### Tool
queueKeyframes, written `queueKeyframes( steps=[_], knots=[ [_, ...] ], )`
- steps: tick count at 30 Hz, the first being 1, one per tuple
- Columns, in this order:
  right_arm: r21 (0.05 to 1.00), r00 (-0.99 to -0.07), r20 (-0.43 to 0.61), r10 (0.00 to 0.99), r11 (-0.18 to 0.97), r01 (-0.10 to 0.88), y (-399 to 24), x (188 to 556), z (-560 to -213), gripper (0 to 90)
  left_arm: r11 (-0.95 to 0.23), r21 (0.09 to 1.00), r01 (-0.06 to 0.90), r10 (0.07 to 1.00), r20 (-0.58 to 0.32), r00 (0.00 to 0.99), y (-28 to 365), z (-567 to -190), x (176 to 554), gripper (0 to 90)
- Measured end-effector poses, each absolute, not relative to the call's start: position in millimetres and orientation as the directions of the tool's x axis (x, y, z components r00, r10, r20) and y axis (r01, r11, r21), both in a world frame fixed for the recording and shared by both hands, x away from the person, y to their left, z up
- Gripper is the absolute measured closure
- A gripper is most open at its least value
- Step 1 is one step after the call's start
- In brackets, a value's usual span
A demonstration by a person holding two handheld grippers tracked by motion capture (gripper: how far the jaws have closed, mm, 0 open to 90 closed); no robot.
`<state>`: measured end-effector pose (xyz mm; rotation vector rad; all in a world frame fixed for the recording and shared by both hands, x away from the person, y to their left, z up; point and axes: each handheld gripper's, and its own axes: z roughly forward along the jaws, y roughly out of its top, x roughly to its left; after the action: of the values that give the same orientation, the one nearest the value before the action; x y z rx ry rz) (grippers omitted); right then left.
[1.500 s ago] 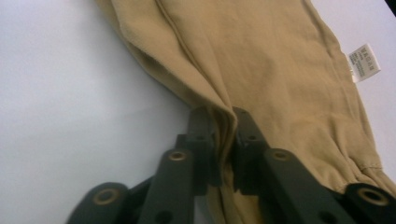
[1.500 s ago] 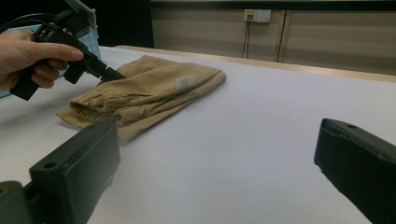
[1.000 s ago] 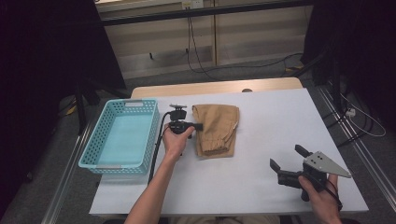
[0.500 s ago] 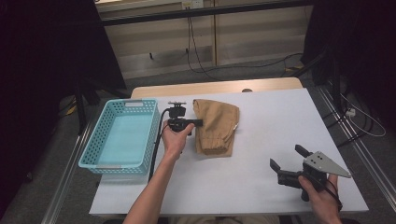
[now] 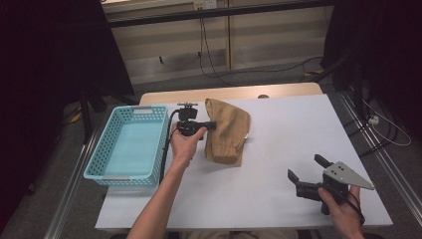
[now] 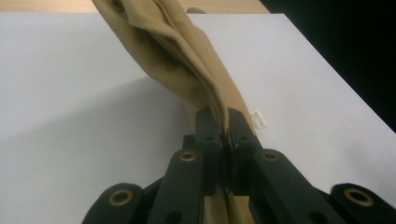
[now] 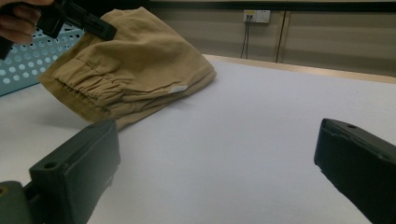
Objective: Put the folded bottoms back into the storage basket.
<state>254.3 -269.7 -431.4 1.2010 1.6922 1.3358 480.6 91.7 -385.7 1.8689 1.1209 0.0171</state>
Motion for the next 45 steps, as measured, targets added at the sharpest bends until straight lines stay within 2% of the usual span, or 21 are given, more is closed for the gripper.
queueKeyframes(
  steps=[37,45],
  knots=[
    [0.966,-0.357,0.041,0.933,0.055,0.254,-269,254,-431,0.2,-0.229,0.796,0.56,0.649,-0.303,0.697,122,-332,448,86.4],
    [0.966,-0.357,0.04,0.933,0.056,0.254,-269,254,-431,0.2,-0.203,0.814,0.544,0.632,-0.316,0.708,127,-327,437,86.4]
  ],
)
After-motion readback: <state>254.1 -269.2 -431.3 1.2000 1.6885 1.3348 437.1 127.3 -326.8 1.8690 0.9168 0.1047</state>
